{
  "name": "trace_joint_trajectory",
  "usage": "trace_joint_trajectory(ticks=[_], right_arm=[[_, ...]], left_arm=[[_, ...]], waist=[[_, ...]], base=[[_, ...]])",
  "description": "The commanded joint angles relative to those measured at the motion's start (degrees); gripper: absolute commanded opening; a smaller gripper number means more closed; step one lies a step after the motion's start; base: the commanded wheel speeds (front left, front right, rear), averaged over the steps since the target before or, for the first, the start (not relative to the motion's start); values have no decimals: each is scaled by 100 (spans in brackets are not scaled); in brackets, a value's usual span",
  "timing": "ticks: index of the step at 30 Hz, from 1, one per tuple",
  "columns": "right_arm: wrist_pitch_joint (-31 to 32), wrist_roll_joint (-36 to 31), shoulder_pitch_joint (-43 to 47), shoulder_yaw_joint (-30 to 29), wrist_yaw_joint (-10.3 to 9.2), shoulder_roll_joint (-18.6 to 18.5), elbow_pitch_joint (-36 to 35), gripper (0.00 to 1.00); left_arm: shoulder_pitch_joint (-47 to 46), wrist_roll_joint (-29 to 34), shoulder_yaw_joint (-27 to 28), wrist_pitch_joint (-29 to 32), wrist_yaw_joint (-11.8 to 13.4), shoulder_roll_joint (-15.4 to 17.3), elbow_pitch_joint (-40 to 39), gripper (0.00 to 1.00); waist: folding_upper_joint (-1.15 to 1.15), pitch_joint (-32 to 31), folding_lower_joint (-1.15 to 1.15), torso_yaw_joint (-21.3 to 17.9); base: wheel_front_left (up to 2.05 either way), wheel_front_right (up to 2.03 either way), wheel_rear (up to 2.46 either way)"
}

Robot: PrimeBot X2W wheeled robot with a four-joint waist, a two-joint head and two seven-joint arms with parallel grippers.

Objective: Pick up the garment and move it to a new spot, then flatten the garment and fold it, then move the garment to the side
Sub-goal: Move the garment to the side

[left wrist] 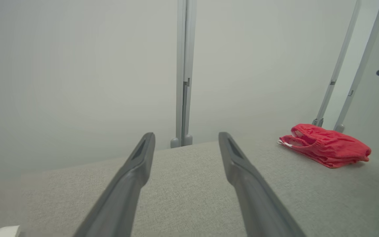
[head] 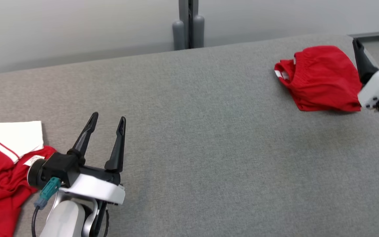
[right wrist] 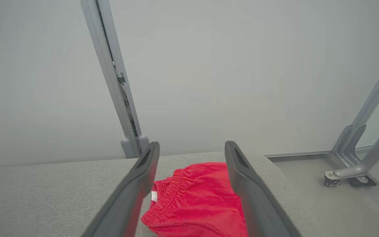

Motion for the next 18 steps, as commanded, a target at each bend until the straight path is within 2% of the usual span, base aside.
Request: trace_joint_trajectory(ticks=[1,9,13,14,18], right_arm=[[-171,50,301,-75,2,-113,-133,100],[-614,-244,1542,-761,2,-130,-1082,100],[-630,-682,2305,-1458,3,68,-1892,100],[-630,-682,2305,-1458,3,68,-1892,100],[-623,-1151,3215,-2057,3,428,-2688,100]], left_arm=[[115,-29,64,-19,33,20,-15,100],[543,-76,241,-19,170,38,-51,100],[692,-123,365,-19,251,69,-41,100],[692,-123,365,-19,251,69,-41,100],[821,-109,410,-19,312,41,-65,100]], waist=[[0,-237,0,197],[0,-607,0,523],[0,-709,0,643],[0,-709,0,643],[0,-778,0,753]], base=[[0,0,0],[0,0,0],[0,0,0],[0,0,0],[0,0,0]])
